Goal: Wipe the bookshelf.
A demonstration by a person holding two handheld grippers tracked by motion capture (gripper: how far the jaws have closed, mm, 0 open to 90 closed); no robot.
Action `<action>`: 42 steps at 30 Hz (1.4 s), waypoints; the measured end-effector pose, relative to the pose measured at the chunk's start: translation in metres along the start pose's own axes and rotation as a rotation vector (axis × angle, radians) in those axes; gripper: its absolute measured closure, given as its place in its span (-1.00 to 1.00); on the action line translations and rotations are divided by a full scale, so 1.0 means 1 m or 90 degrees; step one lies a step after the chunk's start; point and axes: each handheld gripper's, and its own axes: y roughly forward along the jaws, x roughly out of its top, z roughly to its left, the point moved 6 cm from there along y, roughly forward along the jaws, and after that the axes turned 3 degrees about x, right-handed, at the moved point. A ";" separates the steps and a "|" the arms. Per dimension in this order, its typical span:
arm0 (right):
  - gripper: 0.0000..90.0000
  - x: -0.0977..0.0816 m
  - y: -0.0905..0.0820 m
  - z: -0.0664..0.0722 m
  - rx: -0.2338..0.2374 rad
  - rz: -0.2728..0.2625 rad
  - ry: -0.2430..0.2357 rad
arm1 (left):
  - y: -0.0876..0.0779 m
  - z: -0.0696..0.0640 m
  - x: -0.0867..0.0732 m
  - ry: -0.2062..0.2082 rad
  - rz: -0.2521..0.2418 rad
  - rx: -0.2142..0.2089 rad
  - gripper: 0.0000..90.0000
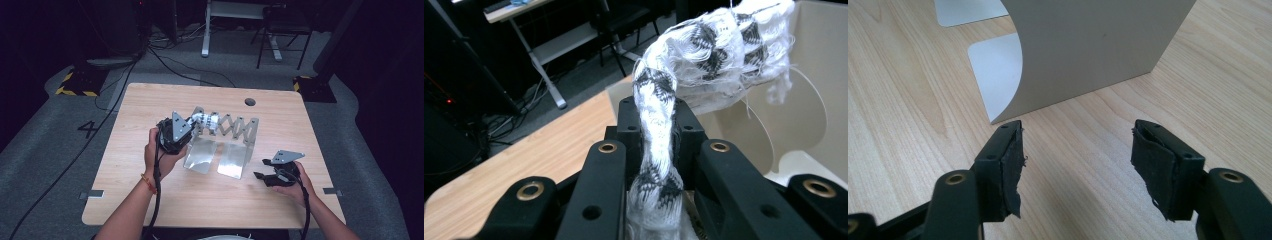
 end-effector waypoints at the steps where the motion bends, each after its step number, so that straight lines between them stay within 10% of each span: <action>1: -0.14 0.000 0.000 0.000 0.000 0.001 0.000 | 0.001 -0.002 -0.002 0.003 0.002 -0.001 0.77; 26: -0.14 -0.002 0.003 0.003 0.003 0.008 -0.003 | 0.028 -0.038 -0.088 0.041 0.132 -0.080 0.76; 42: -0.14 -0.001 0.002 0.003 0.000 0.005 -0.005 | 0.015 -0.034 -0.127 0.059 0.197 -0.096 0.76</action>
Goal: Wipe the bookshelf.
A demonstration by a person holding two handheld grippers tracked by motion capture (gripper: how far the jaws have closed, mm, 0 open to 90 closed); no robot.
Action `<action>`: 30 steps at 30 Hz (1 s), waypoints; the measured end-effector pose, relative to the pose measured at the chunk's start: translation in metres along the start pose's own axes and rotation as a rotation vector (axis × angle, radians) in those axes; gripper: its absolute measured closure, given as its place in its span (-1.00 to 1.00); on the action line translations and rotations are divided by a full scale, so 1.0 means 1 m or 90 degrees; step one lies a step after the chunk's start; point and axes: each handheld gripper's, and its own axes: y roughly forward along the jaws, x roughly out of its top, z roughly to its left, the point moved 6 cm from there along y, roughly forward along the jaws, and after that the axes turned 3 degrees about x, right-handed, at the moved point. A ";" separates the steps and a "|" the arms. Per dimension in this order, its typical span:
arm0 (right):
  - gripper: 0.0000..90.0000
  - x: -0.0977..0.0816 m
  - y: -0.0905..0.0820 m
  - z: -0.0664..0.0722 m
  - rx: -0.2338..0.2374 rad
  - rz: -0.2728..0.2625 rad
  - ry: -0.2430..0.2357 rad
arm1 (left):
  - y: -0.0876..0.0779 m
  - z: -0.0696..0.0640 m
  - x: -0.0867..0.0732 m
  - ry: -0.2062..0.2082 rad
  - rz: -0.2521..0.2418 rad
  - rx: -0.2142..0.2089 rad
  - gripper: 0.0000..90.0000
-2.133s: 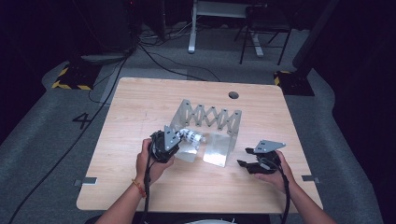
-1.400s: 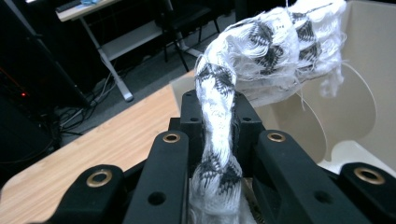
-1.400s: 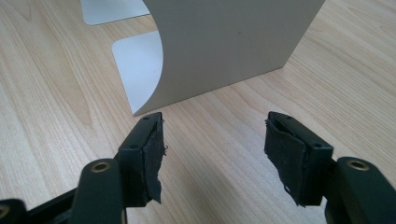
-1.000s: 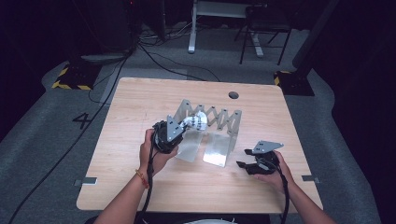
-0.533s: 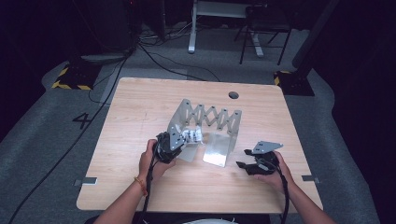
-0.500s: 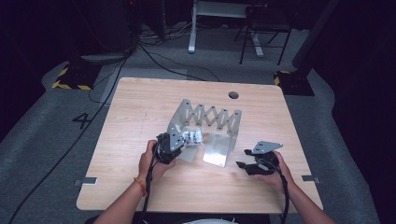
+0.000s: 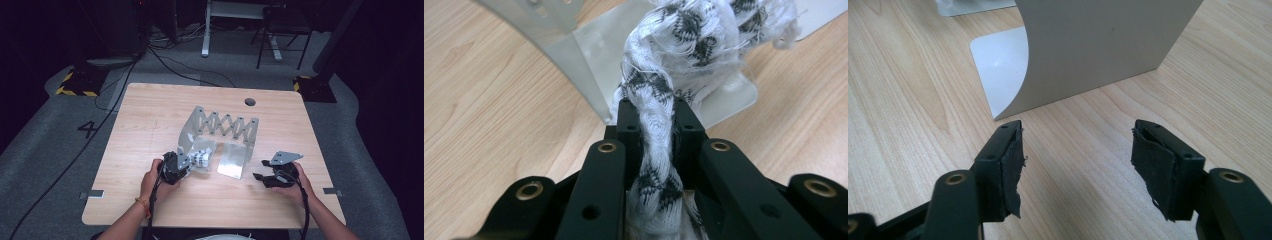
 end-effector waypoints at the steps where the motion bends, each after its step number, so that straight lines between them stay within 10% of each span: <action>1: -0.14 0.000 0.000 0.000 0.000 -0.001 0.001 | -0.004 0.002 -0.002 -0.002 -0.005 -0.002 0.76; 8: -0.13 0.007 -0.006 0.002 -0.008 -0.030 0.000 | -0.032 0.020 -0.020 -0.030 -0.028 0.007 0.75; 14: -0.01 0.015 -0.011 0.016 0.016 -0.050 -0.014 | -0.046 0.054 -0.039 -0.104 -0.033 0.045 0.75; 24: 0.20 0.038 -0.013 0.043 0.017 -0.098 -0.049 | -0.020 0.089 -0.025 -0.116 -0.026 0.075 0.75; 30: 0.09 0.042 -0.006 0.040 0.002 -0.096 -0.033 | 0.008 0.093 -0.016 -0.124 -0.019 0.036 0.75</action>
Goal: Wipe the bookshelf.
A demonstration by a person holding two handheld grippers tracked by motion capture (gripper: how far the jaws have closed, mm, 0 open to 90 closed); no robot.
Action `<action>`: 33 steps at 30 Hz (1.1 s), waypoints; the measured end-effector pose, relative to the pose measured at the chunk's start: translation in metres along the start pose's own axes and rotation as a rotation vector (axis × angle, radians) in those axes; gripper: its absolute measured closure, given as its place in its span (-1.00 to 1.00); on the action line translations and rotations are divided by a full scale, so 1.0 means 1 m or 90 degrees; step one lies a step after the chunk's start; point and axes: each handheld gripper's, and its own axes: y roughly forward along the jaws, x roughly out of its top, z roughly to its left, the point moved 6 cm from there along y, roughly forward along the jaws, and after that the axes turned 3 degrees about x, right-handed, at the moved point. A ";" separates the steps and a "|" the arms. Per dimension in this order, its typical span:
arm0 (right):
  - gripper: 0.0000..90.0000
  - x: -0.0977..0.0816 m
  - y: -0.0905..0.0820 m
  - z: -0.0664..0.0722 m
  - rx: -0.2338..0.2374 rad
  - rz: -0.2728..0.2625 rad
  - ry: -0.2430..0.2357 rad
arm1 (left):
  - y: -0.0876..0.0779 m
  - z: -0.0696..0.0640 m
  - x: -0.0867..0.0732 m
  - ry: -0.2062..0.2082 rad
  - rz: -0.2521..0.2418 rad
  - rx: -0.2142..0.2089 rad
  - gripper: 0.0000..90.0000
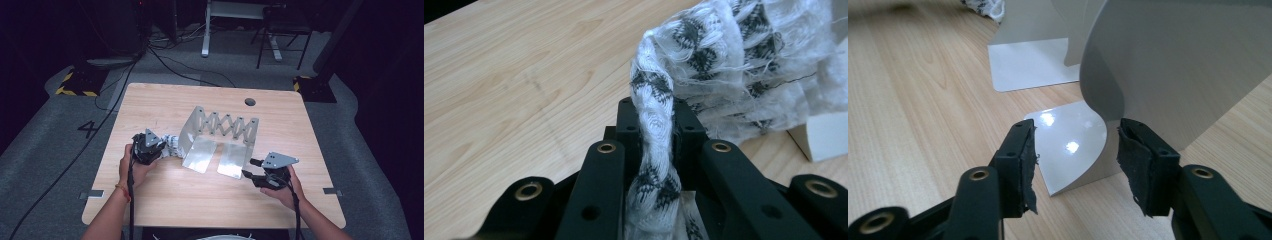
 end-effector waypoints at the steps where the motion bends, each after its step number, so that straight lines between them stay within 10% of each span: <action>1: 0.09 0.000 0.000 0.000 0.004 -0.002 0.003 | 0.003 -0.002 0.002 0.001 0.002 -0.002 0.75; 12: 0.00 -0.005 -0.003 -0.020 -0.084 0.000 0.023 | 0.000 -0.040 0.017 0.068 -0.026 -0.109 0.75; 27: -0.03 -0.009 -0.029 -0.021 -0.064 -0.014 0.034 | -0.014 -0.083 0.026 0.112 -0.054 -0.186 0.77; 33: 0.41 -0.007 -0.035 -0.013 -0.073 0.004 0.003 | -0.019 -0.104 0.029 0.136 -0.070 -0.206 0.77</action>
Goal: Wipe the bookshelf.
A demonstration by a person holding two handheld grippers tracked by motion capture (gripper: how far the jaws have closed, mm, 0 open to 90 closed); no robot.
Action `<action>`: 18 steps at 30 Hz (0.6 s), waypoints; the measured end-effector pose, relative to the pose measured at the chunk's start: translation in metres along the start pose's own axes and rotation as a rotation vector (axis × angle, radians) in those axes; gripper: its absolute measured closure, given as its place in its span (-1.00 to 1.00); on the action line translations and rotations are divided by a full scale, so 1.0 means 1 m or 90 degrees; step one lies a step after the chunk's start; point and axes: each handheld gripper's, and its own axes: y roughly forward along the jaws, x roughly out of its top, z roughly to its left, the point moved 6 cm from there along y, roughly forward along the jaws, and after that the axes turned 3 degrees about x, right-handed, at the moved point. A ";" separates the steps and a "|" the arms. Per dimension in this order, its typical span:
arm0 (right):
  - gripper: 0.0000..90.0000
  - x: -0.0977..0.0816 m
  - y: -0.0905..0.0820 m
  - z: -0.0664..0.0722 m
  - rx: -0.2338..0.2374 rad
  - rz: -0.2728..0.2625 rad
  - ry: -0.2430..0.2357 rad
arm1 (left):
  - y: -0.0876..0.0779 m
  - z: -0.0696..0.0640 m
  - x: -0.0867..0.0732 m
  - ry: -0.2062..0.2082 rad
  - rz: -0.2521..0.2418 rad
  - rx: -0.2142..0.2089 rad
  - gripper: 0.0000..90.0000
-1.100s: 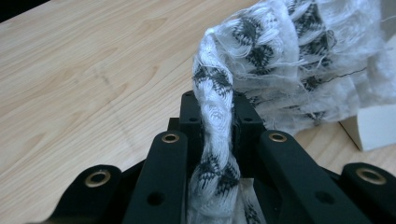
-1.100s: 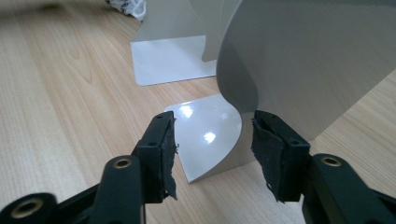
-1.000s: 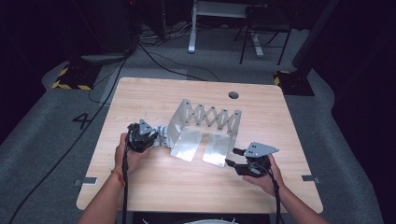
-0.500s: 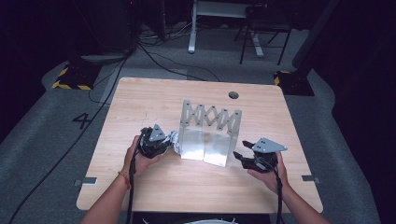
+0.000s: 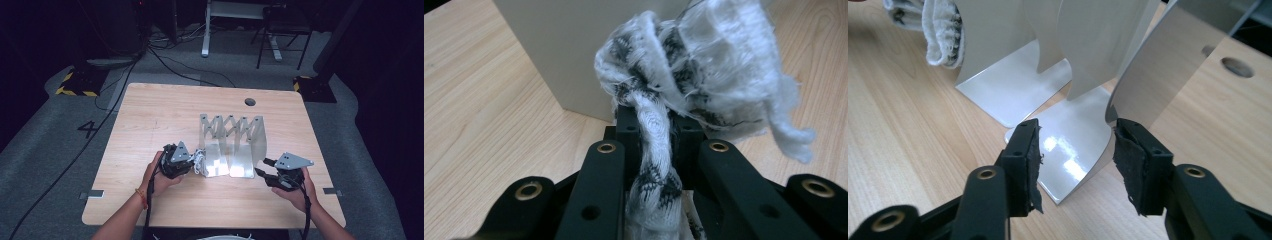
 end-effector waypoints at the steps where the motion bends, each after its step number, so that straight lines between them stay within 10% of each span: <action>1: 0.46 0.002 -0.004 0.001 -0.005 -0.015 0.009 | 0.000 -0.002 0.001 0.001 -0.001 -0.003 0.77; 10: 0.24 0.018 -0.020 0.004 -0.053 -0.056 0.021 | 0.007 -0.025 0.012 0.025 -0.009 -0.030 0.77; 18: 0.20 0.035 -0.035 0.020 -0.009 -0.098 -0.045 | 0.017 -0.038 0.026 0.048 -0.012 -0.044 0.78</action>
